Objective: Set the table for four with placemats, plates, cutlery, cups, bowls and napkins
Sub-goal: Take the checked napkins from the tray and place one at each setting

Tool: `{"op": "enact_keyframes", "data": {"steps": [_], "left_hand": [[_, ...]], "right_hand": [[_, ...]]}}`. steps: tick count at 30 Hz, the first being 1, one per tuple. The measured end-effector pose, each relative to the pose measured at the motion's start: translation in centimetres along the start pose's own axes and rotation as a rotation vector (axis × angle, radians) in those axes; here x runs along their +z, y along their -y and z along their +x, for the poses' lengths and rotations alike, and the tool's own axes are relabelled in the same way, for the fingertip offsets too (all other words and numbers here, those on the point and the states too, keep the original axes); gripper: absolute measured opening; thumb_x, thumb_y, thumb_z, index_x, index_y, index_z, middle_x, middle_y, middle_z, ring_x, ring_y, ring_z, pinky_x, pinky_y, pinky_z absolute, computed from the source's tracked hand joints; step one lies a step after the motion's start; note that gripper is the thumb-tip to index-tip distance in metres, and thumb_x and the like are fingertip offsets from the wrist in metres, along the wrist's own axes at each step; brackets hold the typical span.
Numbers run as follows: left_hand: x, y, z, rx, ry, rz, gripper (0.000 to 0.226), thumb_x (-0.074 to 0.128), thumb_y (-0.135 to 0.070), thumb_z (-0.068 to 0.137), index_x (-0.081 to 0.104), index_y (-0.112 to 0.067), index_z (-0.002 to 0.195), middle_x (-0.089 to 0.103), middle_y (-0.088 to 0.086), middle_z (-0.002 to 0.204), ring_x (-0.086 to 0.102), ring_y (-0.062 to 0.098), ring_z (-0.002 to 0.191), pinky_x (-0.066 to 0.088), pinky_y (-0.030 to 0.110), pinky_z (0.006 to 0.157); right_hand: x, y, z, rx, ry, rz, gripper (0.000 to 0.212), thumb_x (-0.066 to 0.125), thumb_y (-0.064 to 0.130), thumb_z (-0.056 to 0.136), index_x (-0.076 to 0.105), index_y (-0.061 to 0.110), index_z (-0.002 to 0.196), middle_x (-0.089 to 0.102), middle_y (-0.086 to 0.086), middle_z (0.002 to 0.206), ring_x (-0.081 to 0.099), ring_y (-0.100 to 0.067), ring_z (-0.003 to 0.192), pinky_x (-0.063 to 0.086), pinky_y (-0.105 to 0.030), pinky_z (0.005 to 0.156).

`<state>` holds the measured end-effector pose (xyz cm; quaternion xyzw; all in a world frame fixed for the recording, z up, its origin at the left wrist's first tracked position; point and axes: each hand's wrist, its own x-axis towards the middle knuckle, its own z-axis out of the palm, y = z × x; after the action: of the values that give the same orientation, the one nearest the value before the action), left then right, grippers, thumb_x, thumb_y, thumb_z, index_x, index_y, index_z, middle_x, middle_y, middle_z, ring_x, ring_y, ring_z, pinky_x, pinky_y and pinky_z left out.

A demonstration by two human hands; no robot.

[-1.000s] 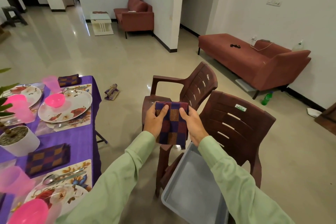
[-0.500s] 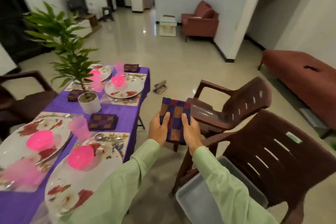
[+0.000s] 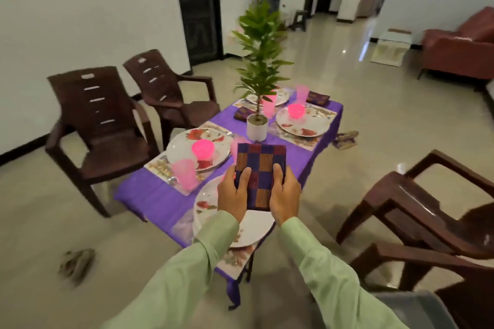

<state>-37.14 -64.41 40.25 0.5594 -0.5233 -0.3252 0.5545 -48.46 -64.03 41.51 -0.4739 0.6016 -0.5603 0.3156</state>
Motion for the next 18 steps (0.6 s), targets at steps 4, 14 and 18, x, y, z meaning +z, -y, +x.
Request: {"op": "enact_keyframes", "data": {"steps": [4, 14, 18], "left_hand": [[-6.9, 1.9, 2.8, -0.010, -0.071, -0.015, 0.015, 0.055, -0.036, 0.098, 0.060, -0.025, 0.107, 0.070, -0.009, 0.095, 0.064, -0.004, 0.082, 0.051, 0.017, 0.073], [-23.9, 6.6, 13.4, -0.038, -0.116, -0.060, 0.024, 0.053, -0.034, 0.098, 0.060, -0.014, 0.108, 0.070, -0.004, 0.091, 0.067, 0.004, 0.081, 0.052, 0.014, 0.064], [-28.8, 8.2, 17.6, -0.021, -0.064, -0.014, 0.020, 0.050, -0.036, 0.099, 0.059, -0.019, 0.105, 0.070, -0.005, 0.091, 0.067, 0.004, 0.080, 0.054, 0.015, 0.066]], "right_hand": [[7.5, 1.5, -0.6, 0.008, 0.138, 0.082, 0.020, 0.041, 0.037, 0.104, 0.059, 0.029, 0.102, 0.066, 0.016, 0.093, 0.063, 0.009, 0.078, 0.047, -0.008, 0.064], [28.8, 4.7, -1.1, -0.016, 0.145, 0.117, 0.025, 0.043, 0.036, 0.103, 0.062, 0.020, 0.107, 0.068, 0.011, 0.091, 0.063, 0.002, 0.078, 0.048, -0.012, 0.067], [34.6, 5.3, -0.3, -0.002, 0.204, 0.164, 0.034, 0.043, 0.044, 0.101, 0.060, 0.019, 0.116, 0.070, 0.005, 0.102, 0.067, -0.010, 0.092, 0.055, -0.022, 0.080]]}}
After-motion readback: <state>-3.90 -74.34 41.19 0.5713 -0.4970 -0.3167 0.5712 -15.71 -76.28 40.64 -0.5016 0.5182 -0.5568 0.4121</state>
